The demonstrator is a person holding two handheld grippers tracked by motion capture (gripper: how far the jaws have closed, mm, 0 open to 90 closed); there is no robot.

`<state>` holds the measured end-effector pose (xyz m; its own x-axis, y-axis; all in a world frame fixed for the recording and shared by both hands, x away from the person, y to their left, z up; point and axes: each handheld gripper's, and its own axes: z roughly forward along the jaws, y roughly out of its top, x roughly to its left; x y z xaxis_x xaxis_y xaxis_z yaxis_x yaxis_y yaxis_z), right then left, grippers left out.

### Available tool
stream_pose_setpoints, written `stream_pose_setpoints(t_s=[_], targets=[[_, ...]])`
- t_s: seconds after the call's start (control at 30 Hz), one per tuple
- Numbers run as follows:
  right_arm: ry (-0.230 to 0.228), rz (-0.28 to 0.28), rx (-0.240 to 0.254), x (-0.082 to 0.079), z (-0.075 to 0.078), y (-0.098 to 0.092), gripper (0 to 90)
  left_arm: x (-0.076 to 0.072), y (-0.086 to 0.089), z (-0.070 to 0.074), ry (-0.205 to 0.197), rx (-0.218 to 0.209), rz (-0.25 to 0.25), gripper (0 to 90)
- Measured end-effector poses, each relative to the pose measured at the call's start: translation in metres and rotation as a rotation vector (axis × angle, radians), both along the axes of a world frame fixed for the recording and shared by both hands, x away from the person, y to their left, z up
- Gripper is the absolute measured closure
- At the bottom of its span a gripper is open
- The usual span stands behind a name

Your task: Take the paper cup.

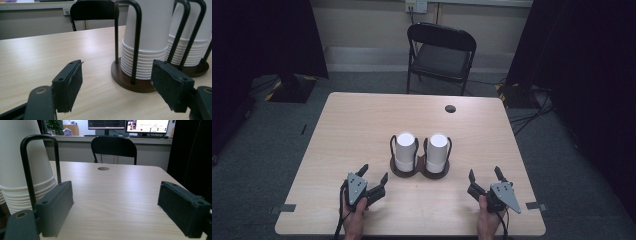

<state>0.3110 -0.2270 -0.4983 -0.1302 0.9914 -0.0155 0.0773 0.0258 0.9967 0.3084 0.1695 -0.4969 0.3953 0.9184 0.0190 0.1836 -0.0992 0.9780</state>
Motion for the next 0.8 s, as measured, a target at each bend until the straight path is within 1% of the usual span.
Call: stream_pose_setpoints(t_s=[0.03,0.1,0.13,0.17,0.2,0.27,0.3,0.33,0.4,0.43,0.47,0.5,0.53,0.57,0.6,0.63,0.7,0.73,0.8], targets=[[0.003,-0.008,0.006,0.0,0.0,0.0,12.1,0.001,0.002,0.0,0.006,-0.017,-0.011,23.4],[0.0,-0.008,0.007,0.0,0.0,0.0,12.3,0.002,0.005,0.0,0.015,-0.05,-0.023,15.2],[0.007,-0.01,0.005,0.0,0.0,0.001,12.4,0.002,0.005,0.0,0.015,-0.05,-0.023,16.4],[0.014,-0.014,-0.004,0.001,0.0,0.001,12.4,0.001,0.007,-0.001,0.008,-0.071,-0.028,17.2],[0.027,-0.014,-0.012,0.002,0.001,0.002,12.5,0.001,0.008,-0.001,0.0,-0.076,-0.028,16.6],[0.056,-0.04,-0.034,0.005,0.002,0.005,12.6,-0.001,0.008,-0.001,-0.014,-0.083,-0.012,16.1],[0.075,-0.038,-0.037,0.006,0.002,0.006,12.8,-0.001,0.008,-0.001,-0.014,-0.08,-0.011,16.1],[0.075,-0.038,-0.037,0.006,0.002,0.006,12.8,-0.001,0.008,-0.001,-0.014,-0.08,-0.011,16.2],[0.08,-0.018,-0.019,0.006,0.002,0.004,13.0,-0.001,0.008,-0.001,-0.013,-0.081,-0.017,16.1],[0.075,-0.012,-0.014,0.006,0.002,0.003,13.3,-0.001,0.008,-0.001,-0.012,-0.084,-0.019,16.1],[0.072,-0.005,-0.014,0.006,0.002,0.003,13.2,-0.001,0.008,-0.001,-0.003,-0.083,-0.032,16.3],[0.07,0.001,-0.017,0.005,0.002,0.004,13.4,-0.001,0.008,-0.001,-0.003,-0.083,-0.032,16.6],[0.053,0.0,-0.023,0.004,0.002,0.005,13.9,0.001,0.01,-0.001,0.013,-0.087,-0.054,16.6],[0.035,-0.002,-0.022,0.004,0.001,0.006,14.3,0.001,0.01,-0.001,0.015,-0.087,-0.05,16.6],[0.035,-0.002,-0.022,0.004,0.001,0.006,14.3,0.001,0.01,-0.001,0.015,-0.087,-0.05,16.6],[0.045,0.016,-0.02,0.005,0.002,0.008,14.3,0.001,0.008,-0.001,0.016,-0.084,-0.037,16.6],[0.063,0.035,-0.022,0.006,0.002,0.011,15.1,0.0,0.008,-0.001,0.011,-0.075,-0.037,16.6],[0.071,0.047,-0.017,0.007,0.002,0.013,17.5,0.0,0.008,-0.001,0.008,-0.072,-0.038,16.6],[0.072,0.076,-0.01,0.007,0.004,0.017,19.2,0.0,0.008,-0.001,0.007,-0.072,-0.039,16.5]])
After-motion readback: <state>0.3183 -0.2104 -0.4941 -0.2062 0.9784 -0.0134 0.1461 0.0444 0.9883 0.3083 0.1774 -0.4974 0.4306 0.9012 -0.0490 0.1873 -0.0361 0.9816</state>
